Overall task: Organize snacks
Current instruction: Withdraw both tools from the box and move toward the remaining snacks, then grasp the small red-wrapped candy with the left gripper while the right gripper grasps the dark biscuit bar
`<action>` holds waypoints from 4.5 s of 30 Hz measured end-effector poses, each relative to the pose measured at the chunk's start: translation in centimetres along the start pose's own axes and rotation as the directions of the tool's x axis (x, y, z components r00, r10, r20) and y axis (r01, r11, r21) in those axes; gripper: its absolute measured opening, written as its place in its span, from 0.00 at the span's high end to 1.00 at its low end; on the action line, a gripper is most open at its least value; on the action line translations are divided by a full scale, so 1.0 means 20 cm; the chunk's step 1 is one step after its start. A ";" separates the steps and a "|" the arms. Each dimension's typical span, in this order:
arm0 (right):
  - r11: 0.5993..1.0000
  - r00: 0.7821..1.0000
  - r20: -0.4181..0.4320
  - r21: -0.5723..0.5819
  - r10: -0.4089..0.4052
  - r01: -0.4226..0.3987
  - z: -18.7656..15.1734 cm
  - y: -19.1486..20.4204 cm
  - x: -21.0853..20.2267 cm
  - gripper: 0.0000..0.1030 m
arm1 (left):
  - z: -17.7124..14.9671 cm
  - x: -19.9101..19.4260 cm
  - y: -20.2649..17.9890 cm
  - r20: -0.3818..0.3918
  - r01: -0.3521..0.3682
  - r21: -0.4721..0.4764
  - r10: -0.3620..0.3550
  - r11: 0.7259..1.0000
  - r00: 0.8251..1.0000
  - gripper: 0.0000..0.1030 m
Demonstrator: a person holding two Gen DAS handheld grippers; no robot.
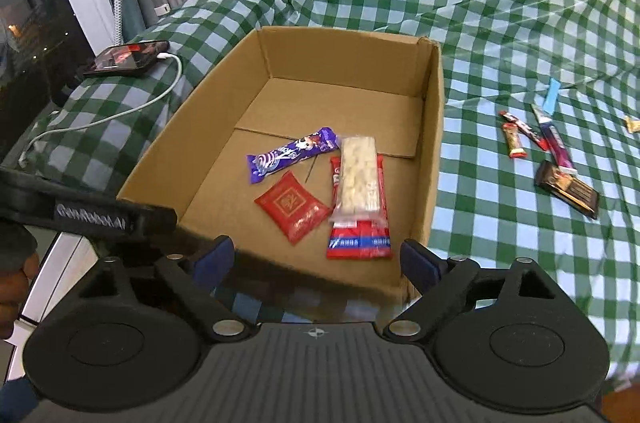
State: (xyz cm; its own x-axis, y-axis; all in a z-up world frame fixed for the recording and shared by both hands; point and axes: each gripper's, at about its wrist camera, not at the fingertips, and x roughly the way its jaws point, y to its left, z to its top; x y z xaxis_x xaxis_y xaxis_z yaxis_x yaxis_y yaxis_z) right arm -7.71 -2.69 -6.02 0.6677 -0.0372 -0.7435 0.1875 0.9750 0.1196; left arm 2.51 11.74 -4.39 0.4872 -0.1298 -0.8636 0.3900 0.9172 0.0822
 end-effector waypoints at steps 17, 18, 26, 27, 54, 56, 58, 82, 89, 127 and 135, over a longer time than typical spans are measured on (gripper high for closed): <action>0.997 0.980 0.197 -0.057 -0.033 0.045 -0.20 0.07 -0.48 0.06 | -0.23 -0.42 -0.09 0.182 -0.005 0.035 -0.001 0.999 0.983 0.00; 0.997 0.978 0.205 -0.055 -0.034 0.046 -0.21 0.07 -0.49 0.06 | -0.24 -0.43 -0.11 0.189 -0.007 0.044 -0.001 0.999 0.982 0.00; 0.998 0.968 0.250 -0.044 -0.036 0.048 -0.27 0.07 -0.61 0.05 | -0.31 -0.53 -0.14 0.234 -0.018 0.068 0.002 0.998 0.972 0.00; 0.998 0.966 0.256 -0.043 -0.037 0.049 -0.28 0.07 -0.61 0.05 | -0.32 -0.54 -0.15 0.237 -0.019 0.069 0.002 0.997 0.972 0.00; 0.999 0.964 0.264 0.007 -0.039 0.038 -0.31 0.02 -0.66 0.05 | -0.33 -0.54 -0.20 0.228 -0.045 0.121 0.016 0.992 0.974 0.00; 0.999 0.965 0.261 0.016 -0.040 0.037 -0.30 0.01 -0.66 0.05 | -0.33 -0.54 -0.21 0.225 -0.048 0.126 0.019 0.991 0.974 0.00; 0.999 0.965 0.259 0.023 -0.041 0.036 -0.30 0.01 -0.65 0.05 | -0.32 -0.54 -0.22 0.222 -0.052 0.131 0.022 0.990 0.975 0.00; 0.988 0.964 0.252 0.143 -0.086 0.051 -0.30 -0.22 -0.59 0.04 | -0.16 -0.45 -0.41 0.157 -0.026 0.183 -0.003 0.983 0.988 0.00; 0.952 0.947 0.251 0.276 -0.202 0.130 -0.36 -0.52 -0.61 0.04 | 0.01 -0.37 -0.65 0.142 -0.013 0.228 -0.020 0.974 0.990 0.00; 0.986 0.997 0.019 -0.144 -0.081 0.082 0.05 -1.84 0.95 0.01 | 1.11 1.53 -1.84 -0.269 0.124 0.130 -0.086 0.984 0.959 0.00; 0.985 0.996 0.072 -0.162 -0.051 0.062 0.00 -1.81 0.84 0.54 | 1.11 1.39 -1.79 -0.213 0.144 0.130 -0.114 0.981 0.970 0.82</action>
State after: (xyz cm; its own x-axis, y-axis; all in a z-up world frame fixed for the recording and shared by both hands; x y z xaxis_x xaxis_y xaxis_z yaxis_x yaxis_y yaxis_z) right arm -3.30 -38.57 -22.93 0.7071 -0.1023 -0.6997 0.1091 0.9934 -0.0350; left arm 19.49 -33.12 -20.35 0.2619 -0.1503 -0.9533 0.5541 0.8322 0.0211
